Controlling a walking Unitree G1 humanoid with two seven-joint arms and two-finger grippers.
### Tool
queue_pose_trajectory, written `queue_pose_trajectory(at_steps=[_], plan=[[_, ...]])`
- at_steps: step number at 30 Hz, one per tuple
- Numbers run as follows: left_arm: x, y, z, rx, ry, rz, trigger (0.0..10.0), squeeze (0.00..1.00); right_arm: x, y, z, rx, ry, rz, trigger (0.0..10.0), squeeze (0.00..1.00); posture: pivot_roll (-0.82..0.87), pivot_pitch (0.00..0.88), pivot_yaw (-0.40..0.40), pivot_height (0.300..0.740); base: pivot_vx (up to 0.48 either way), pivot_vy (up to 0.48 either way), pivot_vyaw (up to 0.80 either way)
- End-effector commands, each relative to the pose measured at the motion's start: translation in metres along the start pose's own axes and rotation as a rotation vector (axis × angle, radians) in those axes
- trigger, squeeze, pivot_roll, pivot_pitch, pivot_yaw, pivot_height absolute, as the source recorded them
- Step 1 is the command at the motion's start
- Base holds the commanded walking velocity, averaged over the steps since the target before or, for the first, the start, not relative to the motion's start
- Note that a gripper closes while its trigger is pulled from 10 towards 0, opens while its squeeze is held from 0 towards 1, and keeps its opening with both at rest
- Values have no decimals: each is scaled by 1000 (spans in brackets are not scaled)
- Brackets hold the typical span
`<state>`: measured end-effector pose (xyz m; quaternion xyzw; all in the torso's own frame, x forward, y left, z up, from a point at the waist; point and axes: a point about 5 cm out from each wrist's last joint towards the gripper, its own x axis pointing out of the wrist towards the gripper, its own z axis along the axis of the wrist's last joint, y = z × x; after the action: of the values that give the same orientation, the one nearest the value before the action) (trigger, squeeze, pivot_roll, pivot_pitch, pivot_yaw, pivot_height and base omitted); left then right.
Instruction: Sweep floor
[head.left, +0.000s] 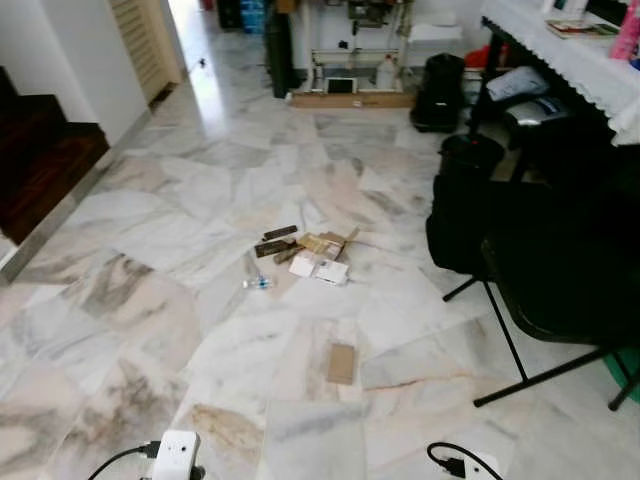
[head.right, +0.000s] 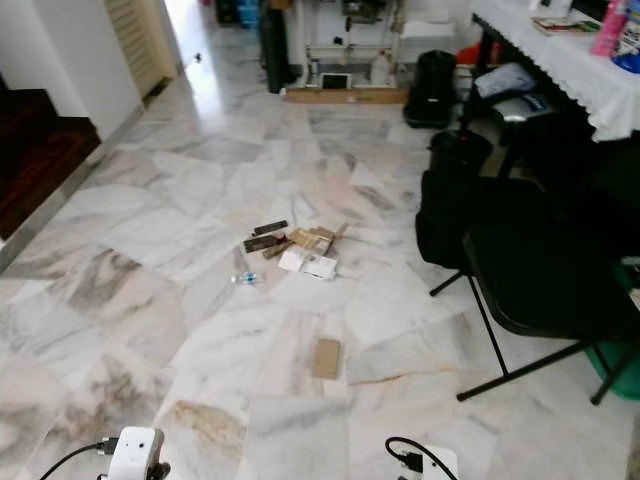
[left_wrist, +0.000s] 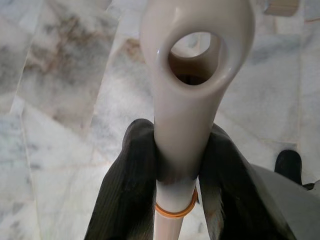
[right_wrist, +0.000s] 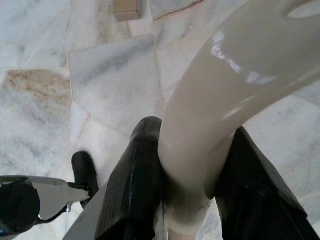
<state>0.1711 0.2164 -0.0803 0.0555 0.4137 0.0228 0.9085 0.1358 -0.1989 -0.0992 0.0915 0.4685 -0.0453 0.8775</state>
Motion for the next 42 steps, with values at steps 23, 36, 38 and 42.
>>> queue_pose_trajectory(at_steps=[23, 36, 38, 42], plan=[[-5, 13, -8, -33, -5, 40, 10000, 0, 1, -3, 10, -146, -58, -68, 10000, 0, -29, 0, -17, 740, 0, -20, 0], [-4, 34, 24, 28, -166, 97, 10000, 0, -2, -10, 21, -366, -154, -229, 10000, 0, -26, 0, -19, 740, 0, 0, 0], [-5, 42, 35, 48, -226, 113, 10000, 0, -2, -22, 63, -391, -296, -272, 10000, 0, -26, 0, -20, 740, 0, 0, 0], [-11, 61, 68, 88, -397, 169, 10000, 0, -20, -48, 152, -467, -592, -395, 10000, 0, -24, 0, -18, 740, 0, 0, 0]])
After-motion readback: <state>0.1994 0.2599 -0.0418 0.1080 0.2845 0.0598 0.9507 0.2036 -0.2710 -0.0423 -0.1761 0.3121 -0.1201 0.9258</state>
